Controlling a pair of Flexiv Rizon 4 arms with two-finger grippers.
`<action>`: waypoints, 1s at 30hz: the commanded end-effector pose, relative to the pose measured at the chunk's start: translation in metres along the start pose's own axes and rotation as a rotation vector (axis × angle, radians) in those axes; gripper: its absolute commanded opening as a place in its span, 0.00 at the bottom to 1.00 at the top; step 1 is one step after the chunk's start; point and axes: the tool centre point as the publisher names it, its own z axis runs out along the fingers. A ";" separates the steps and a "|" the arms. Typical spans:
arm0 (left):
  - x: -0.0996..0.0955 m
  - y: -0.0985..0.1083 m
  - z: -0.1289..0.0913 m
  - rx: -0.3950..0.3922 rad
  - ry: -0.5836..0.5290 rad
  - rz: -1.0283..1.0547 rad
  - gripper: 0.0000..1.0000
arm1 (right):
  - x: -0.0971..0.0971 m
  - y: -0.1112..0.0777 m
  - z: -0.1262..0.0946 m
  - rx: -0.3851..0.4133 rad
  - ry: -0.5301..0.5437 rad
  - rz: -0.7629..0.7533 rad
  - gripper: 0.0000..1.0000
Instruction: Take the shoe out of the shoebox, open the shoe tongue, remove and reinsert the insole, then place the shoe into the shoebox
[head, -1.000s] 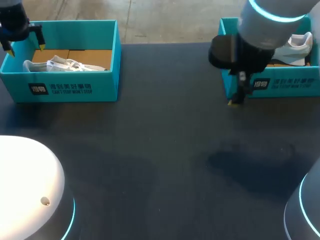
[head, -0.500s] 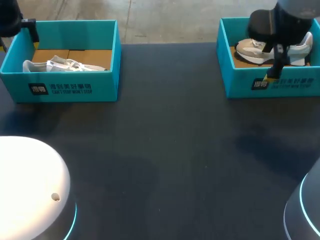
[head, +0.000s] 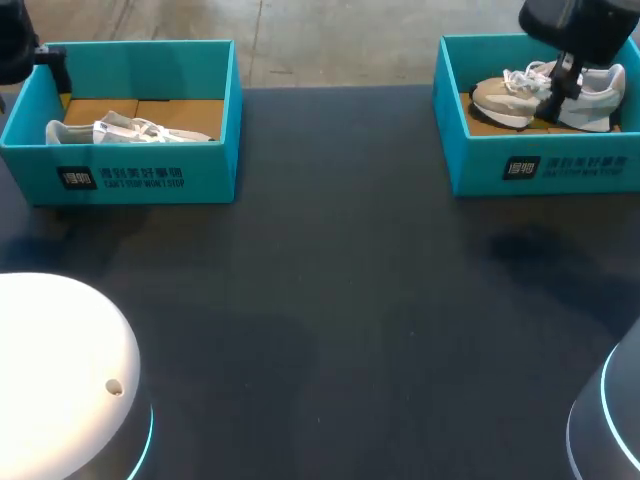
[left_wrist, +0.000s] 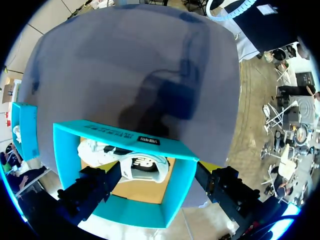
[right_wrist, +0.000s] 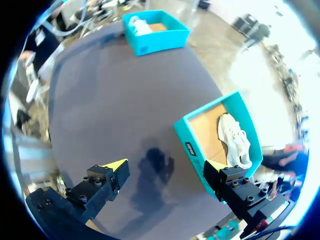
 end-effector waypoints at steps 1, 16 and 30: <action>0.000 0.000 0.000 0.000 0.002 0.000 1.00 | 0.005 -0.005 0.003 -0.054 -0.058 0.119 1.00; 0.000 0.000 0.000 0.000 0.002 0.000 1.00 | 0.005 -0.005 0.003 -0.054 -0.058 0.119 1.00; 0.000 0.000 0.000 0.000 0.002 0.000 1.00 | -0.027 -0.018 0.013 -0.058 -0.082 0.195 1.00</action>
